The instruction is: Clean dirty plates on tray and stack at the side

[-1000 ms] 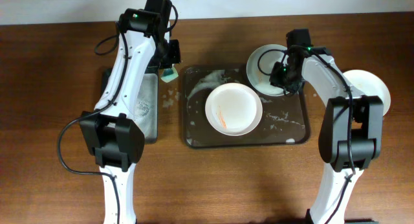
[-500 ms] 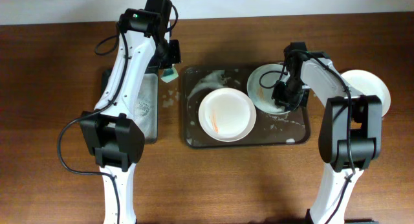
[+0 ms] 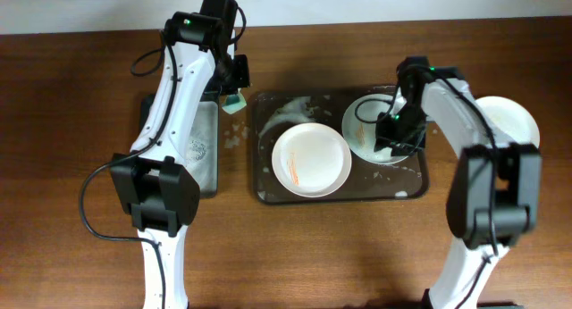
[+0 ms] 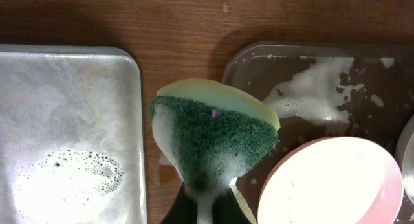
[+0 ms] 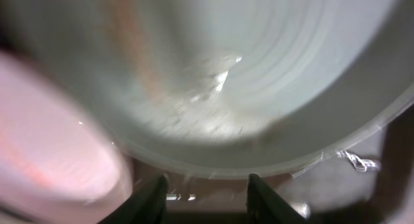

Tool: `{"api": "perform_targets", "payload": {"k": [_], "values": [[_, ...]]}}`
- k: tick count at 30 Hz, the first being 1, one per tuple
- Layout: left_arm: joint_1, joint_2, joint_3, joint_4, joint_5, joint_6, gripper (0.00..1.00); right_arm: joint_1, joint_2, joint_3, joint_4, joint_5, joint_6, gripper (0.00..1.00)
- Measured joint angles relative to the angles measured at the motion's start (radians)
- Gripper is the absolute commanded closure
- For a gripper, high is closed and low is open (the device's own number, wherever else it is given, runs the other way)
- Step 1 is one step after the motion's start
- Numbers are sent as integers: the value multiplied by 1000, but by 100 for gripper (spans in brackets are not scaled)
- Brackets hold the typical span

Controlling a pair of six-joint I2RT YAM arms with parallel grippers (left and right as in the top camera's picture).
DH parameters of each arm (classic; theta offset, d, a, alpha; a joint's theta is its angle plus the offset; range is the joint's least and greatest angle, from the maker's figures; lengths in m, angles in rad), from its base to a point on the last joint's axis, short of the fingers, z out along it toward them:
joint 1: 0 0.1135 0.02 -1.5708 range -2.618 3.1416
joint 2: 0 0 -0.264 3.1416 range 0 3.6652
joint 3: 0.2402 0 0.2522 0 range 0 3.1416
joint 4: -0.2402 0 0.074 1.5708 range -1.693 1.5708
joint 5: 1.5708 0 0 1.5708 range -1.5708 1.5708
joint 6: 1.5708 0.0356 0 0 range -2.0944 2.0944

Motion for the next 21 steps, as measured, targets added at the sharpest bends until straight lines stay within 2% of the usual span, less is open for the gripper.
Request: {"api": "perform_targets", "payload": {"k": [3,7,12,18,21], "values": [[0,0,0,0,0,0,100,11,-92,2,-27,-17,-16,55],[0,0,0,0,0,0,100,67,-116,-14,-19,-29,-24,56],[0,0,0,0,0,0,100,201,-115,-165,161,-35,68,63],[0,0,0,-1,0,0,100,224,-114,-283,319,-6,177,67],[0,0,0,-2,0,0,100,224,-114,-306,361,-1,202,73]]}}
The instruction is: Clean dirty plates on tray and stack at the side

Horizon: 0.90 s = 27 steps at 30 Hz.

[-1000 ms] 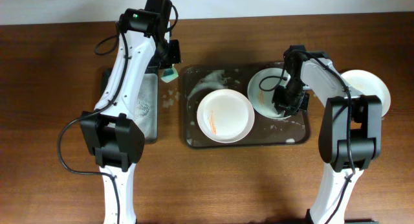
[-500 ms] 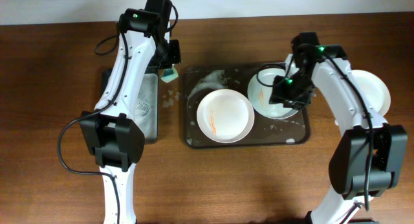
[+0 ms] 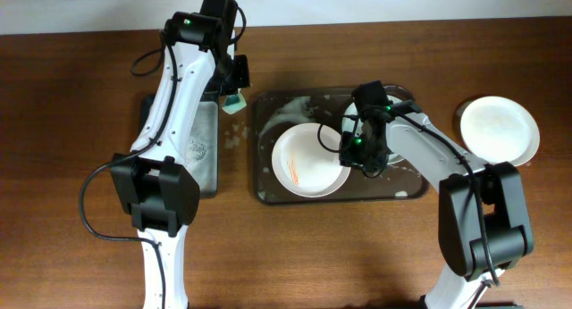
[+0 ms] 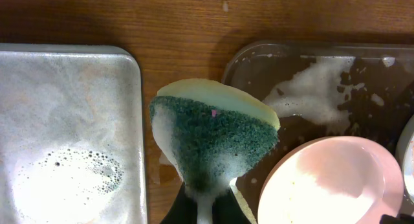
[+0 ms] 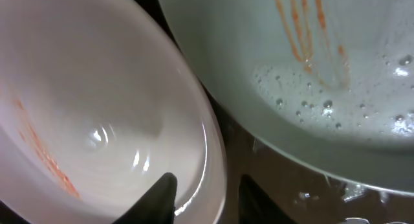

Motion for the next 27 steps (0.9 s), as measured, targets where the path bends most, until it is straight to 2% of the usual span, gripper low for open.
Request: {"api": "perform_targets", "payload": {"k": [9,17,21,22,24,27], "values": [[0,0,0,-1,0,0,100,83,22,-3,59,21,133,85],[0,0,0,-13,0,0,100,132,50,-6,151,64,269,86],[0,0,0,-12,0,0,100,127,50,-7,193,79,269,83],[0,0,0,-12,0,0,100,127,50,-7,194,80,266,76],[0,0,0,-12,0,0,100,127,50,-7,205,79,248,70],[0,0,0,-13,0,0,100,127,50,-7,241,78,213,68]]}}
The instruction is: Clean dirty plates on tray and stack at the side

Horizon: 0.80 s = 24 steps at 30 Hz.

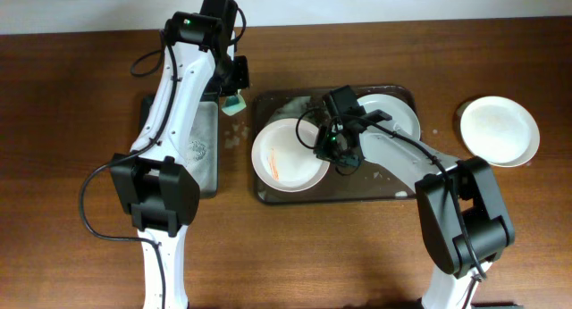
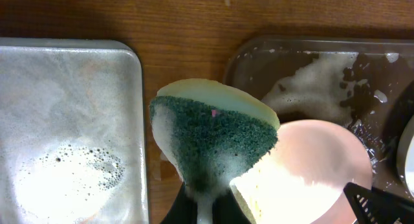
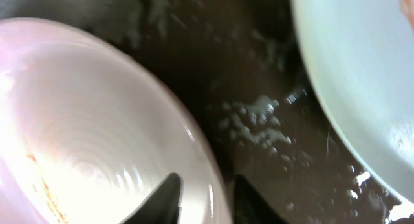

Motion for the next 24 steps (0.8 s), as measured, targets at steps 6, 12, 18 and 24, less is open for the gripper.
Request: {"api": "perform_targets", "payload": {"k": [6,12,18,24], "values": [[0,0,0,0,0,0,100,-13,0,0,35,0,-41,68],[-16,0,0,0,0,0,100,-19,0,0,36,1,-74,75],[-56,0,0,1,0,0,100,-19,0,0,36,11,-81,88],[-57,0,0,1,0,0,99,-22,15,0,47,27,-63,89]]}}
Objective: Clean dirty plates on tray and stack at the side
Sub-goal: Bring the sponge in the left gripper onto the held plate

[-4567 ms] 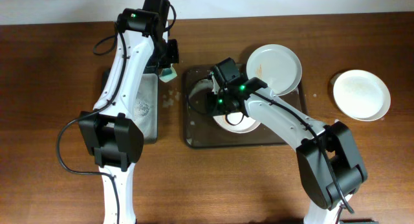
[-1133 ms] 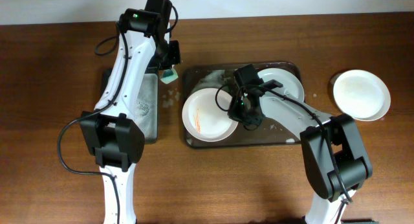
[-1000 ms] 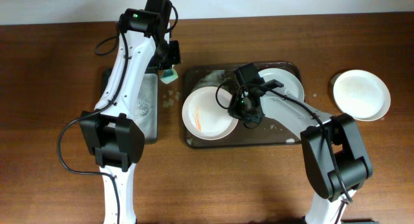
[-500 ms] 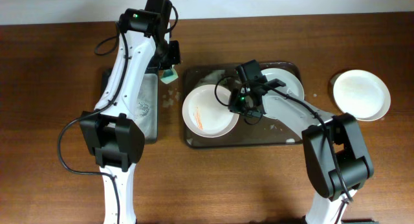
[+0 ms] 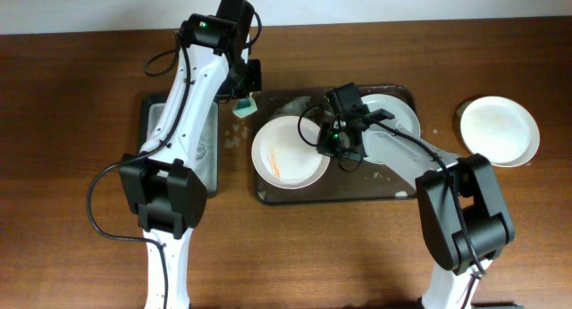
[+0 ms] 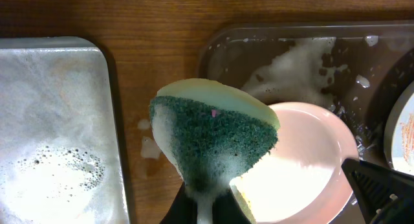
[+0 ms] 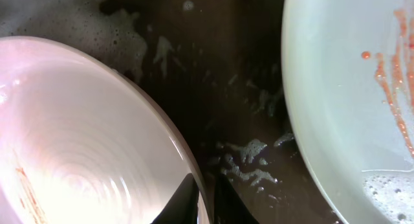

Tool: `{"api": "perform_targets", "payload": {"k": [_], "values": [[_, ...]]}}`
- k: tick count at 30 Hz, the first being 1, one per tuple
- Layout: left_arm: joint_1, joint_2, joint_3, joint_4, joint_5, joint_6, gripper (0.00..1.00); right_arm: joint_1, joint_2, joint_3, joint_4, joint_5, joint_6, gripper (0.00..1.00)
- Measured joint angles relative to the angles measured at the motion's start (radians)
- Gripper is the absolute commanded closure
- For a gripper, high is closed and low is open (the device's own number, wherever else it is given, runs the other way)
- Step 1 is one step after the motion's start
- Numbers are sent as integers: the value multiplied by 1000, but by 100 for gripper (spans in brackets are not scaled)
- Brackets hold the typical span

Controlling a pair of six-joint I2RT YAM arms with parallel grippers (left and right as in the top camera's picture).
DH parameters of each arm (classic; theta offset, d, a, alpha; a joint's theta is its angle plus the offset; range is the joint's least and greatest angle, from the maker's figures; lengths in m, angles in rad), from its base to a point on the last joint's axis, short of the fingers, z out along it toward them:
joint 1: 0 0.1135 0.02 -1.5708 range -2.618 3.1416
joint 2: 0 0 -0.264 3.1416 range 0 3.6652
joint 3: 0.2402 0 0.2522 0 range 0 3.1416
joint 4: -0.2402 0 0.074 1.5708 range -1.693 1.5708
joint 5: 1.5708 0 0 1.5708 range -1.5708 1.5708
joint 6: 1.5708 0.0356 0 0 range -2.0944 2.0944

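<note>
A pink plate [image 5: 288, 152] streaked with red lies in the left half of the dark tray [image 5: 393, 195]. My right gripper [image 5: 332, 141] is shut on the pink plate's right rim [image 7: 194, 179], one finger on each side. A pale green plate [image 5: 389, 120] with red streaks [image 7: 388, 94] and foam lies in the tray's right half. My left gripper [image 5: 245, 104] is shut on a soapy green and yellow sponge [image 6: 213, 136], held over the tray's upper left corner. A clean white plate [image 5: 499, 130] sits on the table at the right.
A metal tray of soapy water [image 5: 201, 139] stands left of the dark tray. Foam [image 6: 291, 68] lies in the dark tray's upper left. Bare brown table surrounds both trays.
My right gripper has shut on the pink plate's right rim. My left gripper has moved right with the sponge, from over the gap between the trays to over the dark tray's corner.
My right gripper was open at the pale green plate, with the sponge held by the left above the gap. Then the right gripper stood at the pink plate's right edge. The plate then lay further left in the tray. Now the rim is gripped.
</note>
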Motion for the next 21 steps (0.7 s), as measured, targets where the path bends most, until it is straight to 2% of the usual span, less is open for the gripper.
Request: {"api": "perform_targets", "payload": {"k": [4,6,8,12,16,21], "values": [[-1,0,0,0,0,0,99,0,4,0,5,15,5,89],[-1,0,0,0,0,0,99,0,12,0,23,20,-5,82],[-1,0,0,0,0,0,100,0,18,0,35,22,-16,82],[-2,0,0,3,0,0,100,0,19,0,53,26,-26,96],[-6,0,0,3,0,0,100,0,19,0,61,26,-26,96],[-8,0,0,3,0,0,100,0,19,0,60,26,39,96]]}}
